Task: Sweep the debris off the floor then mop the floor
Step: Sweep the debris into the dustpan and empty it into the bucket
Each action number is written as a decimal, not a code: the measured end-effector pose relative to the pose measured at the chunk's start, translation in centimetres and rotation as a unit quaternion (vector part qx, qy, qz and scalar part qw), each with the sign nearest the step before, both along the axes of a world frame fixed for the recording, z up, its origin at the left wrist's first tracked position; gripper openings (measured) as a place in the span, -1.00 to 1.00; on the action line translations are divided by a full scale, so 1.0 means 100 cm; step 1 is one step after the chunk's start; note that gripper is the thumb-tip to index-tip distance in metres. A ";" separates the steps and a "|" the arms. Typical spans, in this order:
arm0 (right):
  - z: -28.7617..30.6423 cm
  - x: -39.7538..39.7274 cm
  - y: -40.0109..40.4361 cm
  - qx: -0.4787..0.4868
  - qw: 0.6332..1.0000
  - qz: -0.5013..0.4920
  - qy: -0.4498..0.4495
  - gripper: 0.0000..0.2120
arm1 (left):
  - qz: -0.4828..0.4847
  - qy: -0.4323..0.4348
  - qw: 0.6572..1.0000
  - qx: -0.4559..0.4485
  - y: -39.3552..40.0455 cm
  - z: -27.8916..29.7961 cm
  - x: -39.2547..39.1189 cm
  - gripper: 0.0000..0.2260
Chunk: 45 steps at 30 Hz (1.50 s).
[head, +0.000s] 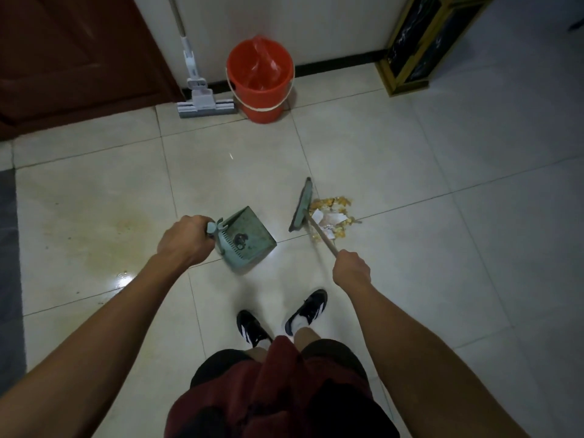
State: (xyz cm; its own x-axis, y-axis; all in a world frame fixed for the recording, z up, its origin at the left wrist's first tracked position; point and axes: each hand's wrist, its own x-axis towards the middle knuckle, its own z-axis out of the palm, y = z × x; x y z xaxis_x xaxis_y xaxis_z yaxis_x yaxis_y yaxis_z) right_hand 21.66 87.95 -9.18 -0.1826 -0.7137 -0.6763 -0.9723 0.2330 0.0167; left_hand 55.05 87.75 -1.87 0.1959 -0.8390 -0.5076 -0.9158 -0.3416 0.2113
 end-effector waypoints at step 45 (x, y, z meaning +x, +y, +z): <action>-0.061 -0.136 -0.076 0.044 0.926 -0.357 -0.113 -0.76 | -0.153 -0.006 0.988 0.036 -0.137 -0.056 -0.100 -0.85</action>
